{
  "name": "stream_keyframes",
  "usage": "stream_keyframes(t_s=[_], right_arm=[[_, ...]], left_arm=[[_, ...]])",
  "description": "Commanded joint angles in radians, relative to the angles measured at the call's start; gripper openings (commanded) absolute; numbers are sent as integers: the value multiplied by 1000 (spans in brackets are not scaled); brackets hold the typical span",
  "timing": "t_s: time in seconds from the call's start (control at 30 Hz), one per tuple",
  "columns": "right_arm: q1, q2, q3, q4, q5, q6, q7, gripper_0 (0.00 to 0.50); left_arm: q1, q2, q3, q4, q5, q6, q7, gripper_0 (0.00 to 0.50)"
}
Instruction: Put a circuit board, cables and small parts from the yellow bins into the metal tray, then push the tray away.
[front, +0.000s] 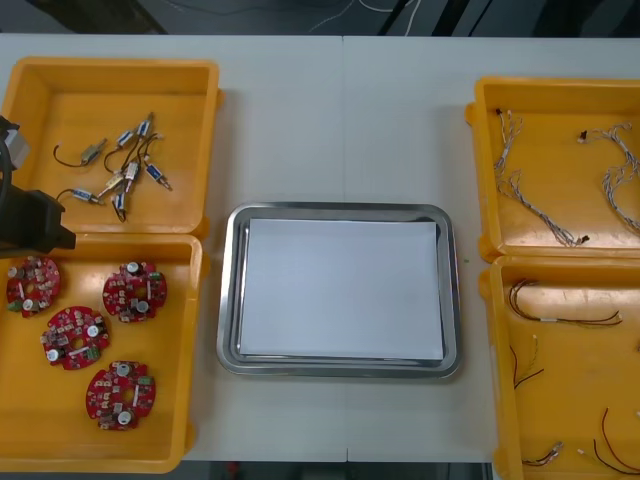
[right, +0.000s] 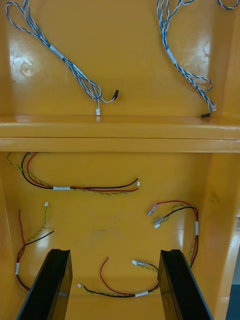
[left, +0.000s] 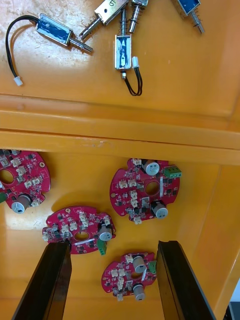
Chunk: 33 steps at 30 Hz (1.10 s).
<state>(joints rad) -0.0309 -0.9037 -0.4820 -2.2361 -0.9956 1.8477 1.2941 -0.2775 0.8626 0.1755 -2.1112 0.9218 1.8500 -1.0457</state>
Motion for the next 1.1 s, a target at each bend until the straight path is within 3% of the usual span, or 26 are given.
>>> stream_keyframes(t_s=[0.03,1.1], right_arm=[[9,2,-32,-25,8,-10,-47,500],[9,2,-32,-25,8,-10,-47,500]], left_arm=[[-26,26,-8,-7,8,-9,-51,500],[-26,26,-8,-7,8,-9,-51,500]])
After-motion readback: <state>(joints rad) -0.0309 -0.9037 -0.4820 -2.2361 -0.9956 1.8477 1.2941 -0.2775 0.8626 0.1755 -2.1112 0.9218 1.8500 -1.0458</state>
